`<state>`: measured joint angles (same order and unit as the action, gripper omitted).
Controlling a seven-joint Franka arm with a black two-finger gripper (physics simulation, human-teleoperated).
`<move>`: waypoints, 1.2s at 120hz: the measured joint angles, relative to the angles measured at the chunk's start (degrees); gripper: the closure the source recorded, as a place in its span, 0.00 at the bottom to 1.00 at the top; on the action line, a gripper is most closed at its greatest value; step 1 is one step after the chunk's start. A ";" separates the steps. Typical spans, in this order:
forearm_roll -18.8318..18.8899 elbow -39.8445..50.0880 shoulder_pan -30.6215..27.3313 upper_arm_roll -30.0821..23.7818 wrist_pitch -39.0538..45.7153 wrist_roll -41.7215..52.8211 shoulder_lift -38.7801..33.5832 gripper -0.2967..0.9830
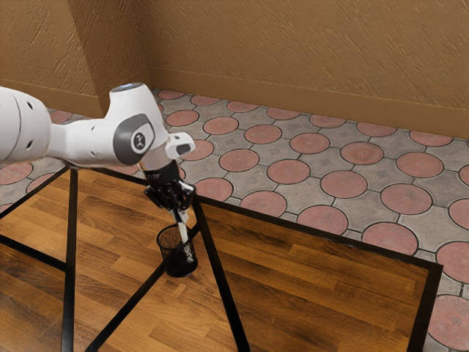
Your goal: Take the marker out of the pen holder and place it to the left of the pen holder.
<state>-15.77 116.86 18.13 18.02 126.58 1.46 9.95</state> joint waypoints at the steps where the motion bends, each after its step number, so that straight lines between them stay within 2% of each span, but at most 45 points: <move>1: 0.04 0.03 0.01 0.00 -0.03 -0.03 -0.16 0.79; 16: 1.18 0.84 -0.22 0.09 -1.56 -0.51 -3.67 0.82; 36: 6.34 0.52 -2.14 0.15 -6.39 -1.25 -8.91 0.84; 56: 10.84 -3.25 -2.30 2.46 -10.40 -1.66 -9.73 0.84; 68: 12.87 -3.58 -1.62 4.56 -13.36 -1.81 -10.41 0.85; 87: 15.75 -3.38 -3.60 5.20 -18.58 -1.85 -10.21 0.85; 114: 17.25 -5.71 -11.53 4.37 -22.18 -1.03 -0.35 0.85; 144: 13.40 -18.62 -11.77 4.34 -25.16 0.77 13.88 0.85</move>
<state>-2.37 98.25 6.36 22.36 101.42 2.23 23.82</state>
